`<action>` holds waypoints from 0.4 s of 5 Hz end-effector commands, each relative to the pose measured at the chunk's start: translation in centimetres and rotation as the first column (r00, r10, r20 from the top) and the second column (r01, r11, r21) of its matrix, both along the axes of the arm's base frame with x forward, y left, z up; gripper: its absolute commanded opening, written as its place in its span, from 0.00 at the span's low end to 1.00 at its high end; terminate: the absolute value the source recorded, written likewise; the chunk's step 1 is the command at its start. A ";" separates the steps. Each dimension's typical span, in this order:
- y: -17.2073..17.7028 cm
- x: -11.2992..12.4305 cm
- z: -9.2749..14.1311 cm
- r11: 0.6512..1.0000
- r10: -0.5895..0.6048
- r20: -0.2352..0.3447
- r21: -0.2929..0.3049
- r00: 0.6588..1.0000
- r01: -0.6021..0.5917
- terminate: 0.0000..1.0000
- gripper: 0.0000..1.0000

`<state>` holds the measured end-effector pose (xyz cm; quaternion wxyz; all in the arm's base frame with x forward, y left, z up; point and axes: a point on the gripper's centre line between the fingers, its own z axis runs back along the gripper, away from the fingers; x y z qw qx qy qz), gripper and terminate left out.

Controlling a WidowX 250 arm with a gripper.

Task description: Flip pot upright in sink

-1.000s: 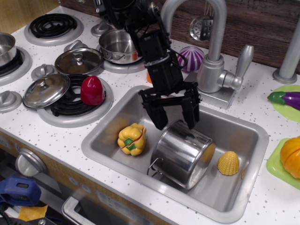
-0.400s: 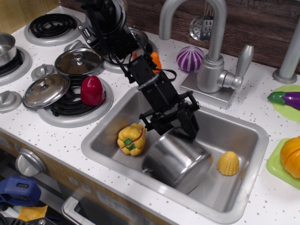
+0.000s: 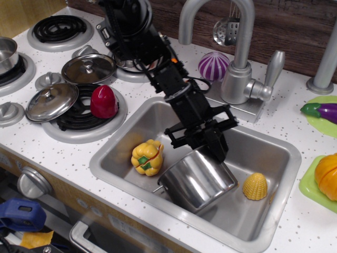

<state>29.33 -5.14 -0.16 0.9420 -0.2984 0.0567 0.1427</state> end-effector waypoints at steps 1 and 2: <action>0.3 0.7 3.1 0.966 -0.043 0.121 0.259 0.992 0.011 0.00 0.00; 0.5 1.2 4.1 0.925 -0.075 0.149 0.380 0.986 0.013 0.00 0.00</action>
